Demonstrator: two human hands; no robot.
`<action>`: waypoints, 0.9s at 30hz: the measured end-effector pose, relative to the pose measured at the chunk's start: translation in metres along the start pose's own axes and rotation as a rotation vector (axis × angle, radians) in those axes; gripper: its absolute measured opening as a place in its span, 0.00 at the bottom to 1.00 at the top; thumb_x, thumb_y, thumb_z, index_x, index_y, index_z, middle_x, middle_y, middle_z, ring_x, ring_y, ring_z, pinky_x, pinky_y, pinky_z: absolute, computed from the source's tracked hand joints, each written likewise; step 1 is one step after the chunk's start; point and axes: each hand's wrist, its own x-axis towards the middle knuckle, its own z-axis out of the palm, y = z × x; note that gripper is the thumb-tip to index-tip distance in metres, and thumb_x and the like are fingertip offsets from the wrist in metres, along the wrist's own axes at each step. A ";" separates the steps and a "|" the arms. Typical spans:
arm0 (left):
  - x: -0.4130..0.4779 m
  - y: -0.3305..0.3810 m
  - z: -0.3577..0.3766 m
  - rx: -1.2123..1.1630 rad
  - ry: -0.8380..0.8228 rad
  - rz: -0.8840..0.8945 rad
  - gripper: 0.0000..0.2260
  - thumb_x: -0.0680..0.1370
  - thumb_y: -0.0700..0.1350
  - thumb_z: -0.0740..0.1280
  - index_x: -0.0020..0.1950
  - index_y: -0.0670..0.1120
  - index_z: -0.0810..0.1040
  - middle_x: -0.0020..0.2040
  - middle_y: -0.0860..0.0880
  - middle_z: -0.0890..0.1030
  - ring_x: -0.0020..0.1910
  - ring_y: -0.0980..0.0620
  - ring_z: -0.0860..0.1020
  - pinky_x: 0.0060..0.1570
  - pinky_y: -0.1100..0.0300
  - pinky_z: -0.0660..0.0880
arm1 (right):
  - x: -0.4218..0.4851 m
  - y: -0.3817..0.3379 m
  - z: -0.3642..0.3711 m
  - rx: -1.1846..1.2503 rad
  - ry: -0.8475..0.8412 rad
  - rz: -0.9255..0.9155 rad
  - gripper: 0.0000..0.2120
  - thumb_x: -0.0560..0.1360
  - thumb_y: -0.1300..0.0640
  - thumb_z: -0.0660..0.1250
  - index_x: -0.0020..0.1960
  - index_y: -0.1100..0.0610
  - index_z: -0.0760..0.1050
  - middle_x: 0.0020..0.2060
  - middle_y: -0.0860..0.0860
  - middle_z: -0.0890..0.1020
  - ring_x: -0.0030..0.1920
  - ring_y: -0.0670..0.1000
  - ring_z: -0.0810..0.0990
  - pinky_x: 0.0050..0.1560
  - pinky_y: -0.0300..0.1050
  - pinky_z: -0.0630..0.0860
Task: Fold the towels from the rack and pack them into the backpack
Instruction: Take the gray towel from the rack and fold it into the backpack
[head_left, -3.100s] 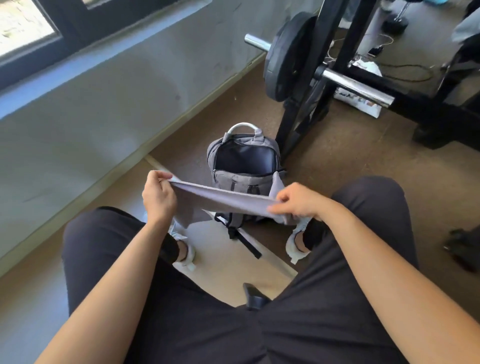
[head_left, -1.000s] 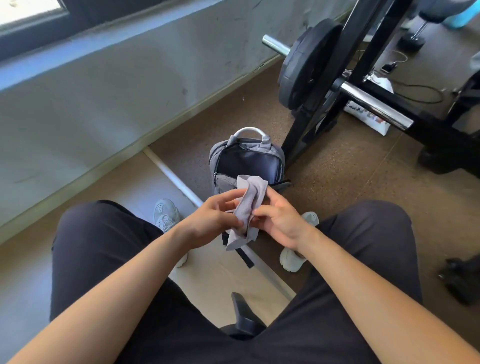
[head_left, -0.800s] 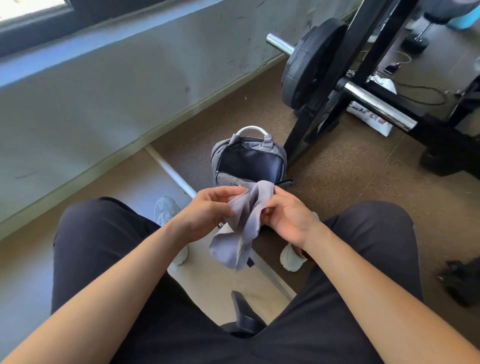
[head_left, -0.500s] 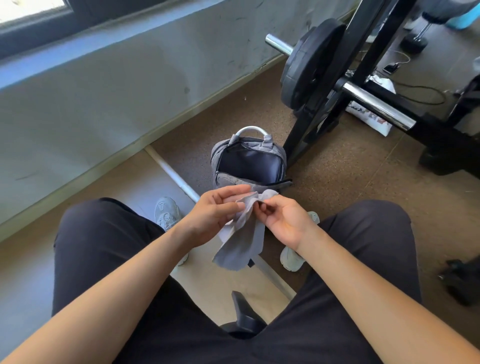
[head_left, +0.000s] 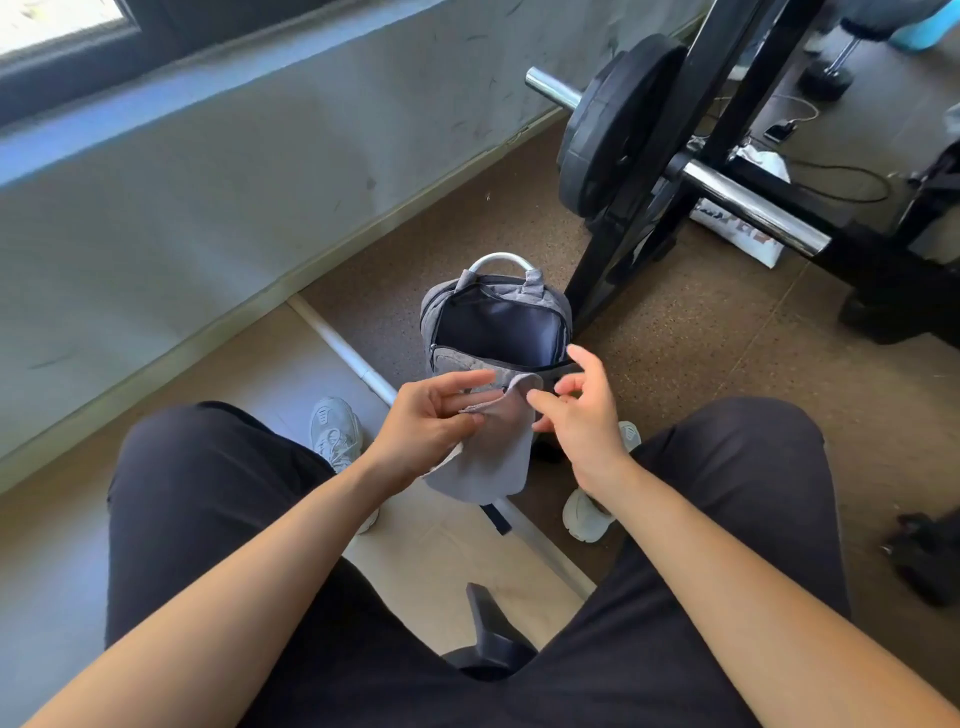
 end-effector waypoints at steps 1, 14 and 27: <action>0.001 0.000 -0.002 0.030 0.008 0.018 0.22 0.78 0.25 0.65 0.65 0.47 0.80 0.57 0.47 0.87 0.63 0.52 0.82 0.59 0.59 0.79 | 0.000 -0.001 -0.002 -0.094 -0.047 -0.098 0.32 0.74 0.70 0.70 0.74 0.52 0.67 0.52 0.55 0.76 0.37 0.54 0.76 0.36 0.40 0.81; -0.001 0.005 -0.013 0.405 0.091 0.275 0.12 0.72 0.39 0.80 0.51 0.50 0.84 0.41 0.53 0.85 0.42 0.57 0.83 0.43 0.66 0.75 | -0.007 0.007 0.007 -0.360 -0.586 -0.144 0.05 0.80 0.61 0.69 0.52 0.63 0.78 0.24 0.44 0.76 0.25 0.48 0.75 0.27 0.44 0.78; 0.003 0.004 -0.012 0.056 -0.041 0.050 0.12 0.75 0.44 0.73 0.58 0.47 0.82 0.46 0.48 0.84 0.44 0.51 0.81 0.49 0.48 0.78 | -0.007 -0.004 -0.005 -0.332 -0.548 -0.222 0.05 0.79 0.64 0.68 0.54 0.63 0.82 0.30 0.55 0.78 0.29 0.47 0.78 0.32 0.40 0.77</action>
